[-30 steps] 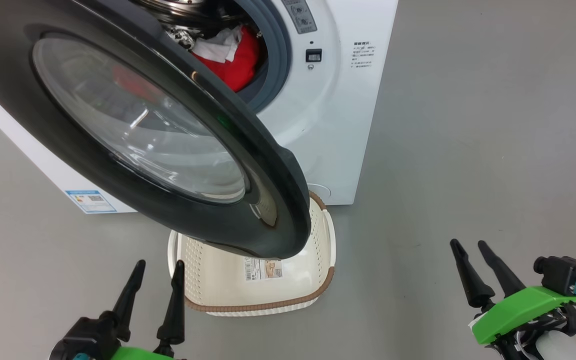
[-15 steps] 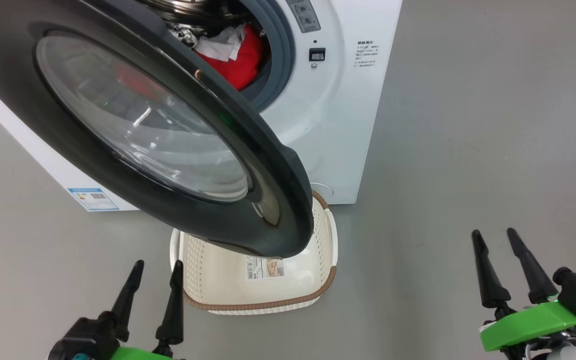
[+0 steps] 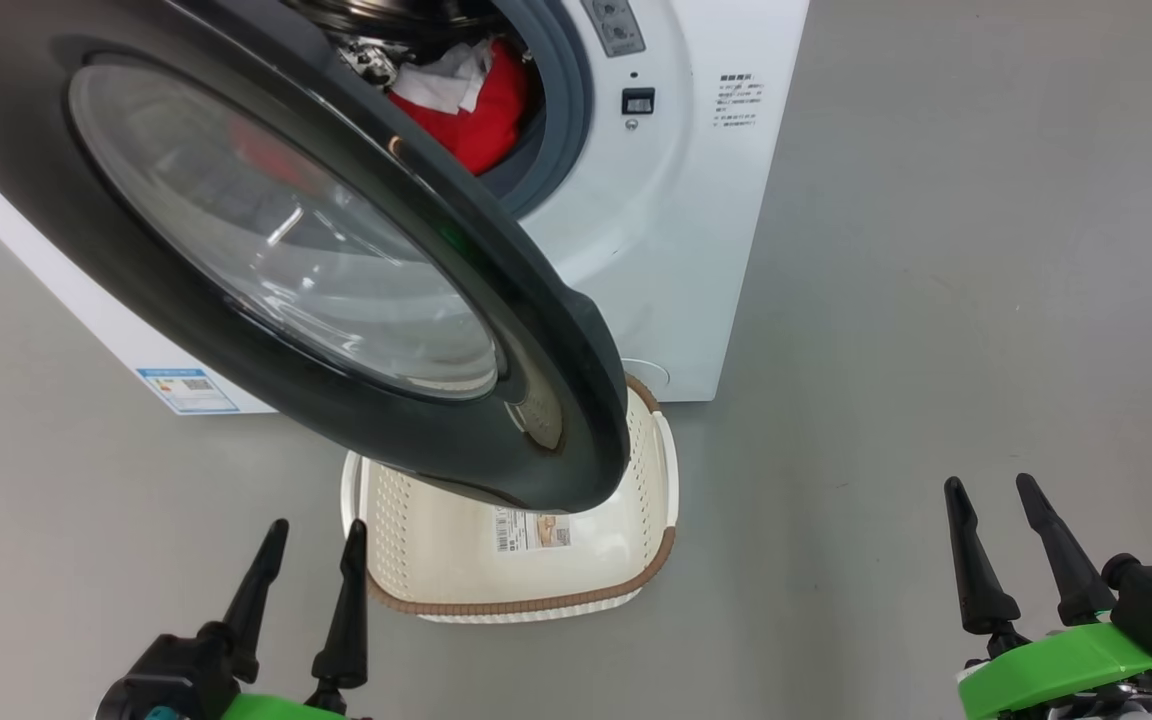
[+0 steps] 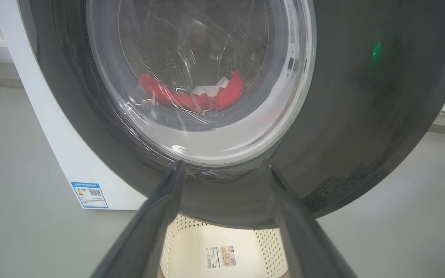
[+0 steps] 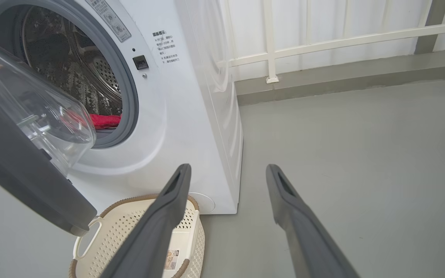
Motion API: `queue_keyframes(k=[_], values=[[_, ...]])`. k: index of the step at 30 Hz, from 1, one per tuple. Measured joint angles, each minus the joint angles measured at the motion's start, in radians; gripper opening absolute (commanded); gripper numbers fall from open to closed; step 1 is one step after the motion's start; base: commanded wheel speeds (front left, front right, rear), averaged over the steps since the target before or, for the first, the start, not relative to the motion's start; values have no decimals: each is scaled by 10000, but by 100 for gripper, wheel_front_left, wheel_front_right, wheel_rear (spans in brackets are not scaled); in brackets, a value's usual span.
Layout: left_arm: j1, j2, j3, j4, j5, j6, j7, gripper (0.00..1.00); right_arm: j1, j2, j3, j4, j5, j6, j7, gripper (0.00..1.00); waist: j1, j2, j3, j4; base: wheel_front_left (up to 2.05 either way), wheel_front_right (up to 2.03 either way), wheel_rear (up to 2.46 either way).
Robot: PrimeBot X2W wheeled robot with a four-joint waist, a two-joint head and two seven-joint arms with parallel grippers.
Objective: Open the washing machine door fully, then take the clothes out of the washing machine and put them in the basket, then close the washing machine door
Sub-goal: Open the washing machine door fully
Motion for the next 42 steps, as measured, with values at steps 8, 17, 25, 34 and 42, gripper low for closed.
queue_keyframes(k=[8,17,25,34,42], values=[[-5,0,-71,-33,-4,0,0,100,-25,2,593,-244,857,0,0,0,0,0,19,115,0,0,0],[10,2,-420,-290,-221,102,0,100,-1311,-69,2013,-805,4079,0,0,0,0,0,64,272,0,0,0],[5,4,-802,-366,-464,184,0,100,-3272,-1055,4144,-750,7683,0,4,0,0,0,216,582,0,0,0],[-8,8,-1312,-428,-713,171,0,100,-4937,-2247,5808,-662,10794,0,1290,0,0,0,485,1057,0,0,0],[-45,8,-1643,-454,-867,67,0,100,-5542,-2615,6046,-395,12452,0,3455,0,0,0,732,1465,0,0,0]])
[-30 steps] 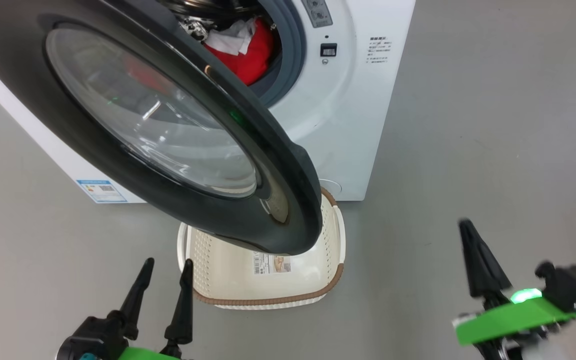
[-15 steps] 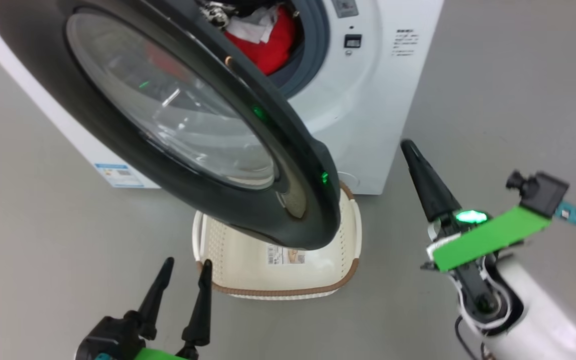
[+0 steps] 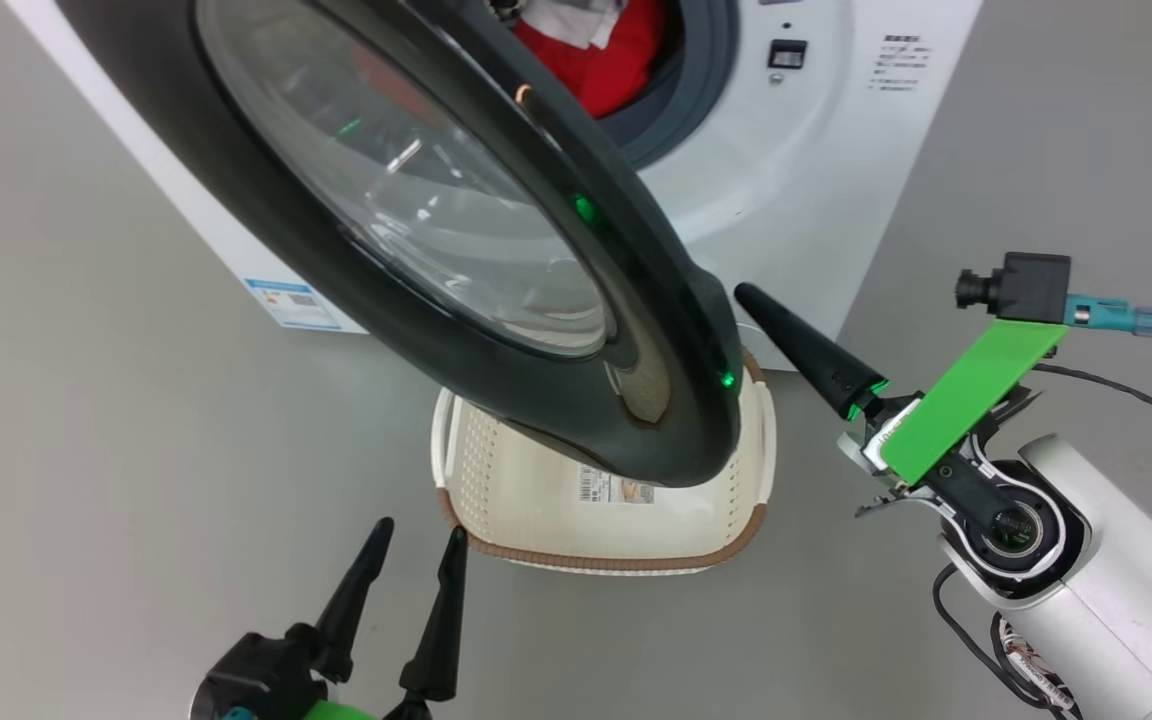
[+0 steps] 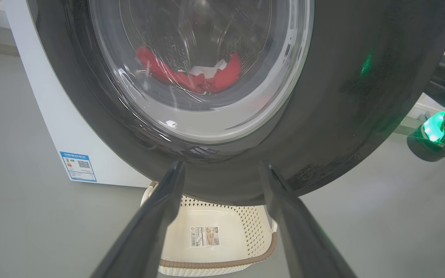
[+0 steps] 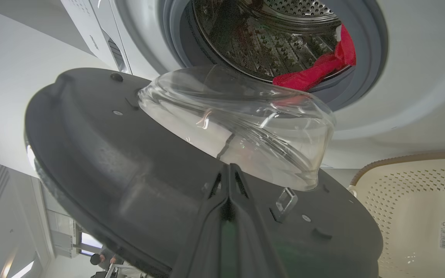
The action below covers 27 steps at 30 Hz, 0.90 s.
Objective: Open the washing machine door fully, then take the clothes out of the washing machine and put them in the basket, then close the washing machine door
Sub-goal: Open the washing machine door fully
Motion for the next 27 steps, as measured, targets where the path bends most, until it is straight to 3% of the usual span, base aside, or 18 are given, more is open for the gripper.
queue_keyframes(k=[8,27], values=[[-8,4,-232,-15,-127,-84,0,100,-14,29,-123,198,407,-2,1277,0,0,0,5,316,0,0,0],[260,8,-403,-38,-215,-90,0,100,1229,840,-48,117,-36,-13,2284,0,1,0,-876,1308,0,0,0]])
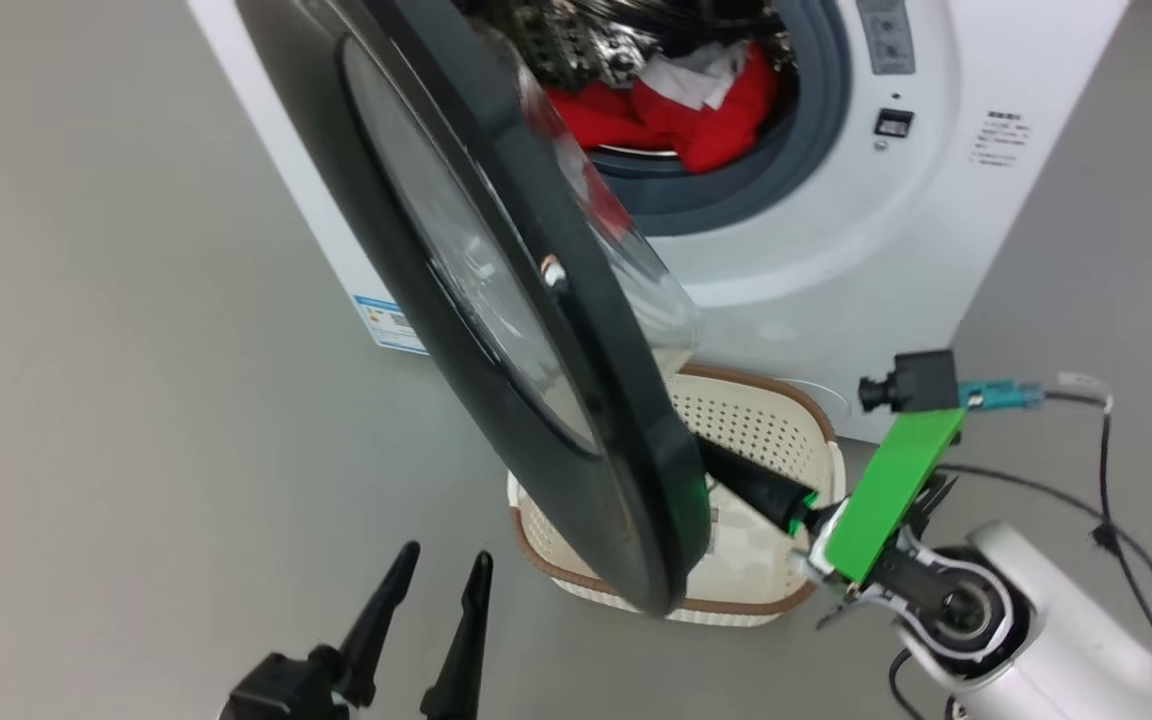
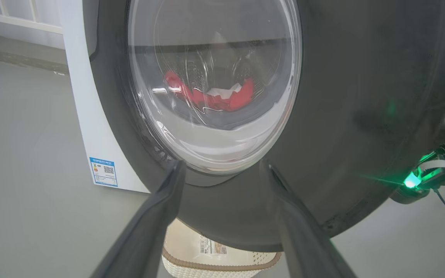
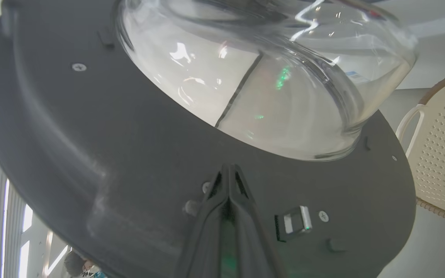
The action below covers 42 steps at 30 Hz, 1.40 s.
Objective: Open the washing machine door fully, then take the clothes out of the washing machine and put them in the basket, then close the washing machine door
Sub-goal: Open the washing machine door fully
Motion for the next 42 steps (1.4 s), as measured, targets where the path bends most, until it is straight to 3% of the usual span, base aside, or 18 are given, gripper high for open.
queue_keyframes(k=[8,17,25,40,42], values=[[244,6,25,123,4,52,0,100,295,462,140,10,-84,0,88,0,-1,0,-314,504,0,0,0],[584,19,451,36,56,439,0,100,377,930,320,40,-136,0,412,0,0,0,-567,1027,0,0,0],[631,19,834,-349,111,819,0,100,223,1137,474,184,-224,0,640,0,-1,0,-500,1187,0,0,0],[833,17,949,-502,111,823,0,100,47,1340,717,324,-591,0,531,0,-1,0,-497,1214,0,0,0],[826,17,918,-472,119,811,0,100,53,1317,717,330,-633,2,405,18,-1,0,-512,1194,0,0,0]])
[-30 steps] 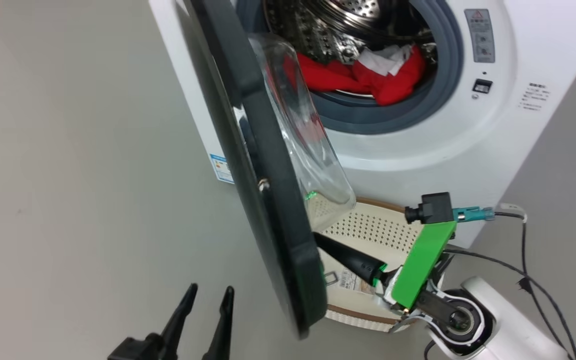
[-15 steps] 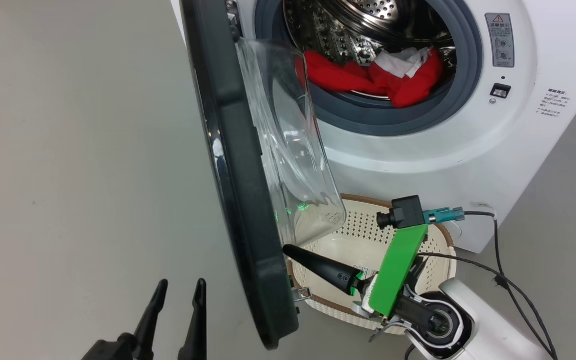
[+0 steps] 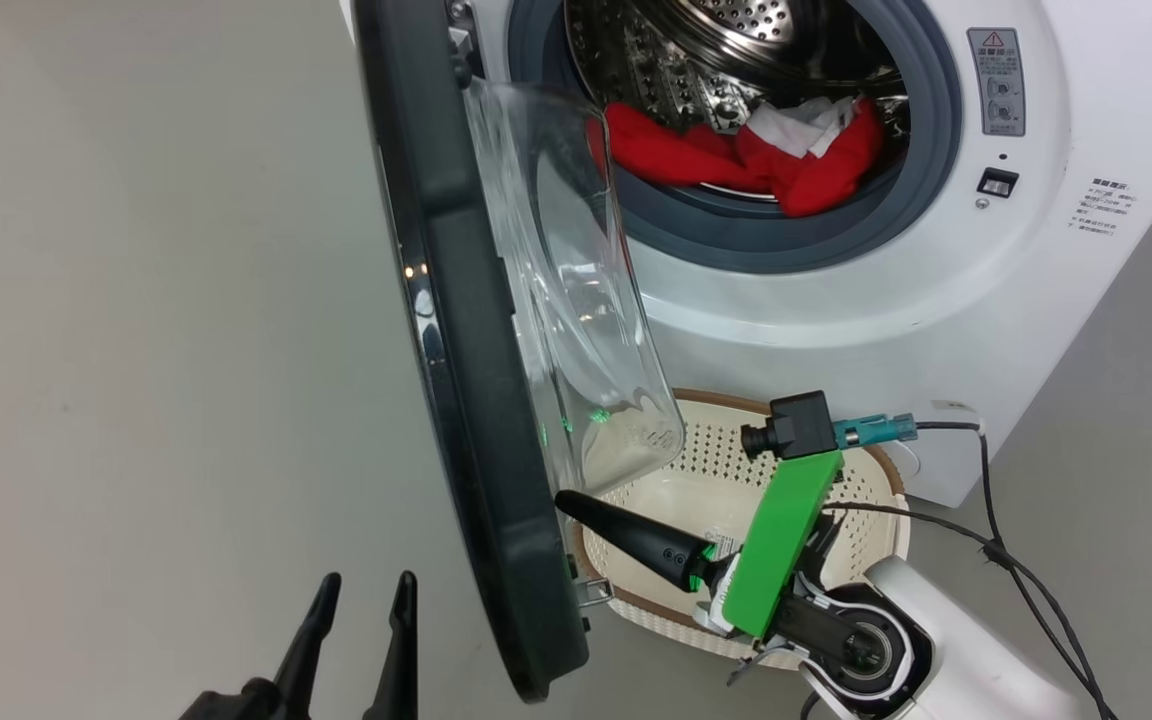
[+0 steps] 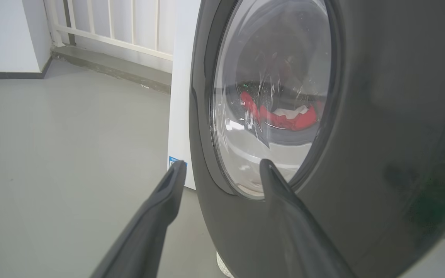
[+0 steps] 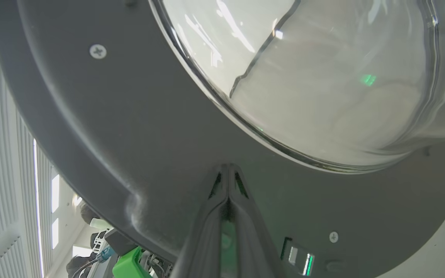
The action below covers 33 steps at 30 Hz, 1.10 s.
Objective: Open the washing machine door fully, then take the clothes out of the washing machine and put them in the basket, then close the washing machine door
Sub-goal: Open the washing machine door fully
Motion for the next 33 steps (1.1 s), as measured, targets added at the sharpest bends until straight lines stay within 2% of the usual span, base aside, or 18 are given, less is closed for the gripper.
queue_keyframes(k=[2,4,5,6,7,8,22,33], values=[[-5,0,-12,56,10,-13,0,100,8,-29,0,8,-33,0,-144,38,0,0,-19,-19,0,0,0],[-10,0,-10,140,71,-75,0,100,19,-109,2,12,-107,0,-293,49,0,-1,-47,-41,0,0,0],[-12,2,-10,186,115,-98,0,100,38,-182,0,12,-107,0,-374,70,1,0,-63,-52,0,0,0],[-19,0,-8,236,161,-104,0,100,75,-240,-2,17,-109,0,-451,87,0,0,-80,-62,0,0,0],[-28,0,-4,276,190,-113,0,100,148,-293,-6,29,-142,0,-546,96,0,0,-101,-72,0,0,0],[-41,2,8,316,201,-192,0,100,236,-351,-6,73,-178,0,-656,100,0,0,-123,-86,0,0,0],[-242,2,165,796,278,-445,0,100,1698,-1308,-8,585,-571,0,-2512,100,0,0,-454,-278,0,0,0],[-240,2,240,894,362,-531,0,100,2618,-1793,10,1294,-851,0,-4418,100,0,0,-608,-350,0,0,0]])
